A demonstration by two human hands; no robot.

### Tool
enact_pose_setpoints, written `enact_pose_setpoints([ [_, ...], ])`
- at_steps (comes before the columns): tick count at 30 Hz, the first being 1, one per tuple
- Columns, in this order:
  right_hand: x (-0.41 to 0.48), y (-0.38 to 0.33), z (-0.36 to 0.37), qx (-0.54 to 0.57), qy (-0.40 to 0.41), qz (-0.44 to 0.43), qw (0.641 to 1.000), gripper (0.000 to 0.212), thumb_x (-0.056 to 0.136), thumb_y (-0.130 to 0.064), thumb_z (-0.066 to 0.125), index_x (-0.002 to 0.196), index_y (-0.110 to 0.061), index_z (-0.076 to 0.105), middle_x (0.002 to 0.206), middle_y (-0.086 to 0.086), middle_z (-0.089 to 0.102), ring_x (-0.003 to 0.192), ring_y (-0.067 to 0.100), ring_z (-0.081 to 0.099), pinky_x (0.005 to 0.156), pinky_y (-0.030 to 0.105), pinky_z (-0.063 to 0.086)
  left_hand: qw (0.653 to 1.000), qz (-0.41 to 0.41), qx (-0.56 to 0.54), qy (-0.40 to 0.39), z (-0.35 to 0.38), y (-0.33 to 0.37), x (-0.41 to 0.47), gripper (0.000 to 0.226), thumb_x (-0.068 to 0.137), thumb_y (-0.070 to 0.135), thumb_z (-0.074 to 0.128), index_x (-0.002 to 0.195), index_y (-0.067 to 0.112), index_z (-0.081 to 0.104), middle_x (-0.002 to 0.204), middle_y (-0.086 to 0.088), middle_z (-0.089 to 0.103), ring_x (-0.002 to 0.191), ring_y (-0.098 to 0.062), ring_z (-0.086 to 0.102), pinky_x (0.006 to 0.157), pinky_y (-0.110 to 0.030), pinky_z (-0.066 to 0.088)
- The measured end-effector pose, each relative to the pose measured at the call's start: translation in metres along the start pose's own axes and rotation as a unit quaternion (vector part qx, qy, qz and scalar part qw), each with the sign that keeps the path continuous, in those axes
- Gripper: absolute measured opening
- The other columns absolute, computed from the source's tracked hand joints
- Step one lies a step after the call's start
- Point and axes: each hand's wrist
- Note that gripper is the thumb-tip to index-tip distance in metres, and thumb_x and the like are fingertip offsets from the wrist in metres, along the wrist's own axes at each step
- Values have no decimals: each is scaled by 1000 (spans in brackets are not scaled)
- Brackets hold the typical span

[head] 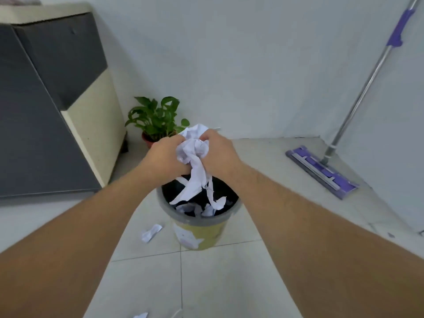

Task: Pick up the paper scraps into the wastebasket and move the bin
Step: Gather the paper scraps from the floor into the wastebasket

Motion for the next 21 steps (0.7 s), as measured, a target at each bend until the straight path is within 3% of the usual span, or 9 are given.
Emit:
enact_pose_setpoints([
  [2, -3, 19, -12, 0, 11, 16, 1000, 37, 79, -24, 73, 110, -15, 55, 98, 7, 68, 86, 21, 65, 66, 29, 51, 1000, 6, -2, -12, 16, 12, 8, 22, 78, 15, 70, 95, 3, 62, 92, -16, 70, 87, -31, 65, 79, -43, 53],
  [6, -2, 36, -17, -2, 16, 27, 999, 41, 76, -27, 76, 110, -15, 56, 95, 5, 68, 83, 20, 64, 62, 28, 50, 999, 14, 13, -28, 31, 17, 19, 23, 78, 13, 71, 95, 2, 60, 92, -16, 69, 87, -31, 64, 79, -43, 52],
  [9, 5, 42, -8, -9, 14, 30, 999, 41, 77, -20, 75, 112, -16, 56, 97, 4, 64, 82, 19, 61, 54, 21, 41, 999, 12, 23, -26, 36, 6, 27, 29, 74, 14, 74, 98, 4, 61, 94, -13, 69, 90, -30, 65, 80, -42, 54],
  [12, 13, 47, 0, -14, -14, 55, 998, 55, 78, -14, 76, 129, -19, 56, 127, 9, 51, 97, 24, 63, 67, 23, 48, 998, -22, -9, -59, 44, -19, 33, 72, 62, 14, 83, 128, 16, 54, 116, -10, 62, 101, -30, 62, 84, -42, 55],
  [15, 11, 51, 8, -47, -37, 96, 994, 61, 83, -3, 65, 140, -22, 49, 145, 13, 32, 109, 31, 61, 89, 38, 55, 995, -38, -20, -94, 52, -45, 32, 113, 48, 14, 92, 145, 28, 36, 136, -11, 48, 114, -29, 55, 91, -43, 54],
  [18, -5, 48, 21, -57, 32, 87, 994, 49, 88, -6, 57, 134, -20, 53, 137, 12, 39, 99, 28, 62, 94, 40, 53, 997, -41, -6, -61, 52, -68, 21, 112, 45, 16, 93, 142, 29, 38, 137, -8, 45, 115, -27, 52, 86, -34, 48],
  [21, -32, 32, 56, -37, 49, 23, 998, 29, 89, -15, 60, 117, -22, 63, 115, 1, 63, 78, 12, 61, 81, 30, 53, 995, -96, 1, 29, 47, -110, -5, 88, 55, 22, 90, 133, 27, 48, 132, -4, 48, 113, -23, 54, 81, -34, 47],
])
Point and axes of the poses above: each hand's wrist, its own x-axis towards the middle knuckle, its own z-axis out of the palm, y = z × x
